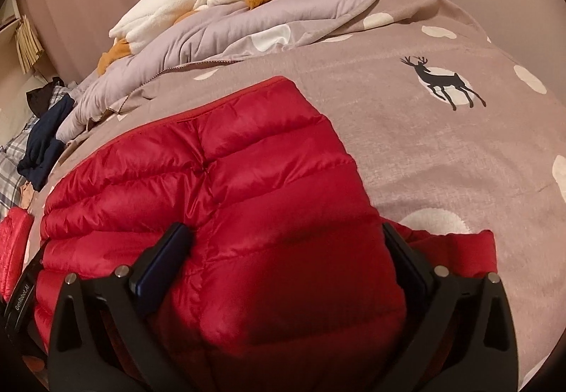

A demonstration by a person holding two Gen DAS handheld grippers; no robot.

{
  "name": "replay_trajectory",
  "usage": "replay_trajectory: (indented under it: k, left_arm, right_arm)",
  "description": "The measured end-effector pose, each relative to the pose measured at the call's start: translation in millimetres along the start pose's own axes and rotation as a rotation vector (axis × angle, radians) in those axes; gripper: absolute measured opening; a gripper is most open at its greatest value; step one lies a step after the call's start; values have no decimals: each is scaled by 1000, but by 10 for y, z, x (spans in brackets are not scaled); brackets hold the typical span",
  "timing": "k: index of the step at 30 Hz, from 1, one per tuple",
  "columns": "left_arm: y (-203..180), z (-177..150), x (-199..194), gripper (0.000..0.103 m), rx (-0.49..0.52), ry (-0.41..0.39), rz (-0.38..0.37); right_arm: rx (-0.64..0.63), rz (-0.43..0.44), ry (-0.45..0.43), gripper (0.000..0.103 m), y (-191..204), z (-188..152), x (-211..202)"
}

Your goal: Fold large clothes

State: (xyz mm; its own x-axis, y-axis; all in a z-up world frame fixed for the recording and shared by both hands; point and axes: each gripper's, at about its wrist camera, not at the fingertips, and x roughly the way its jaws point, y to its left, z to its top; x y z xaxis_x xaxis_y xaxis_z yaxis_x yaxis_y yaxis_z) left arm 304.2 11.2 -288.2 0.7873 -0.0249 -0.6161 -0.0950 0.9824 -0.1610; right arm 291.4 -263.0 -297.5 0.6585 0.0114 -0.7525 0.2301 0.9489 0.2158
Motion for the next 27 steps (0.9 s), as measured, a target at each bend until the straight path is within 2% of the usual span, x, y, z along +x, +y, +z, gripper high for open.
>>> replay_trajectory:
  k: [10,14,17,19,23,25,26,27]
  left_arm:
    - [-18,2,-43,102,14,-17,29]
    - [-42,14,-233,101,29,-70,48]
    - [9,33,-470,101,6,-131,5]
    - [64,68,-597,100,-30,-160,1]
    - [146,140,-693,87,-50,-176,41]
    - [189,159,-670,76,-48,-157,115]
    - [206,166,-648,69,-47,-139,129]
    - [230,175,-617,68,-49,-117,127]
  right_arm:
    - [2,-6,-14,102,2,19,-36]
    - [-13,-6,-57,99,37,41,-172]
    - [-31,24,-120,100,105,69,-350]
    - [-38,55,-173,100,156,92,-505]
    - [-37,102,-215,100,218,120,-730]
    - [-41,78,-232,99,246,135,-823]
    - [-43,54,-238,100,254,137,-856]
    - [-41,30,-244,100,256,139,-888]
